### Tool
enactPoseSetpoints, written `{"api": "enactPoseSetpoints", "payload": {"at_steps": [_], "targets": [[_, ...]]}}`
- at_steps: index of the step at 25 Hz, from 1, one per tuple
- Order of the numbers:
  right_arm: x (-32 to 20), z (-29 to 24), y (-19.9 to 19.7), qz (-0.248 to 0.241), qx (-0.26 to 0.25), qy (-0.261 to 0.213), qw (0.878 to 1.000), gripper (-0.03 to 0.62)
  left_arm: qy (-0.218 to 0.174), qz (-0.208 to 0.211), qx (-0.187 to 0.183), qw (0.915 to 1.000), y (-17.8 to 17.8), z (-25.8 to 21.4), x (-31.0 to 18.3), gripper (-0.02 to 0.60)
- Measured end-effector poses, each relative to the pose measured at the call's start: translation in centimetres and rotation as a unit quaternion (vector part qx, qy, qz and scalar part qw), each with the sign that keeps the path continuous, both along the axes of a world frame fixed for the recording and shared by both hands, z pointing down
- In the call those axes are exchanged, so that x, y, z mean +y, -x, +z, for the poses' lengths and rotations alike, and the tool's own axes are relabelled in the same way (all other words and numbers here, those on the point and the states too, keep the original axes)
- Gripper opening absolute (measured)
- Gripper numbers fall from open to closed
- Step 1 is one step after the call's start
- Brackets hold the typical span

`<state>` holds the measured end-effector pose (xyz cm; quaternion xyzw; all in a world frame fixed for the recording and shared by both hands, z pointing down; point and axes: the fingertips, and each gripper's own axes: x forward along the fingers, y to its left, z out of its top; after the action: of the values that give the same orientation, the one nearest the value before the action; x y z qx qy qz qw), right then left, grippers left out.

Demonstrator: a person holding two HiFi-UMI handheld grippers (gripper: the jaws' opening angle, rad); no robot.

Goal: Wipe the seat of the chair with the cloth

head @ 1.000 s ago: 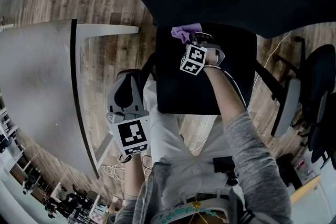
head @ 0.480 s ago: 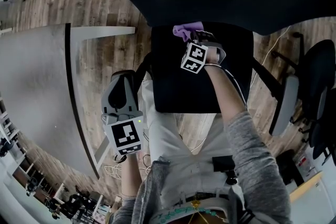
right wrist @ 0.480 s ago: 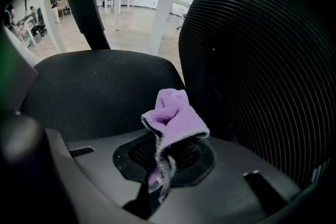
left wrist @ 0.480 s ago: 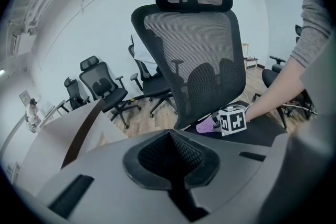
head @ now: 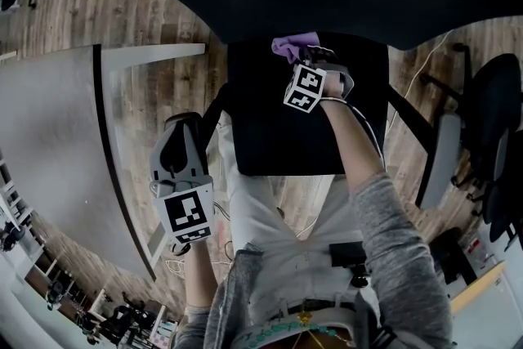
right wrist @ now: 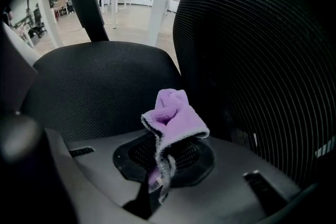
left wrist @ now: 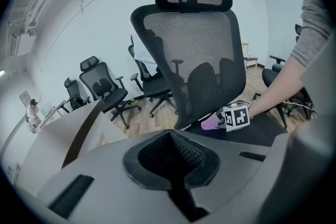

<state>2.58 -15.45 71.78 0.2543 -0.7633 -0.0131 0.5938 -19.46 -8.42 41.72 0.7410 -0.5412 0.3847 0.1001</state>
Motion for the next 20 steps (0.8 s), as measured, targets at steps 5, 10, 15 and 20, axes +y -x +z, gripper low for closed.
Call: {"api": "enactPoseSetpoints", "payload": {"at_steps": [5, 10, 15, 20], "targets": [[0.0, 0.1, -1.2, 0.005, 0.005, 0.001, 1.000, 0.048, 0.000, 0.000, 0.000, 1.0000, 0.0, 0.0, -0.1, 0.002], [0.2, 0.2, -2.7, 0.014, 0.010, 0.004, 1.000, 0.048, -0.001, 0.000, -0.003, 1.0000, 0.0, 0.0, -0.1, 0.002], [0.2, 0.0, -4.4, 0.021, 0.019, 0.006, 1.000, 0.048, -0.001, 0.001, -0.003, 1.0000, 0.0, -0.1, -0.2, 0.002], [0.3, 0.0, -6.1, 0.031, 0.023, 0.006, 0.999, 0.048, -0.002, 0.001, -0.008, 1.0000, 0.0, -0.2, -0.2, 0.002]]}}
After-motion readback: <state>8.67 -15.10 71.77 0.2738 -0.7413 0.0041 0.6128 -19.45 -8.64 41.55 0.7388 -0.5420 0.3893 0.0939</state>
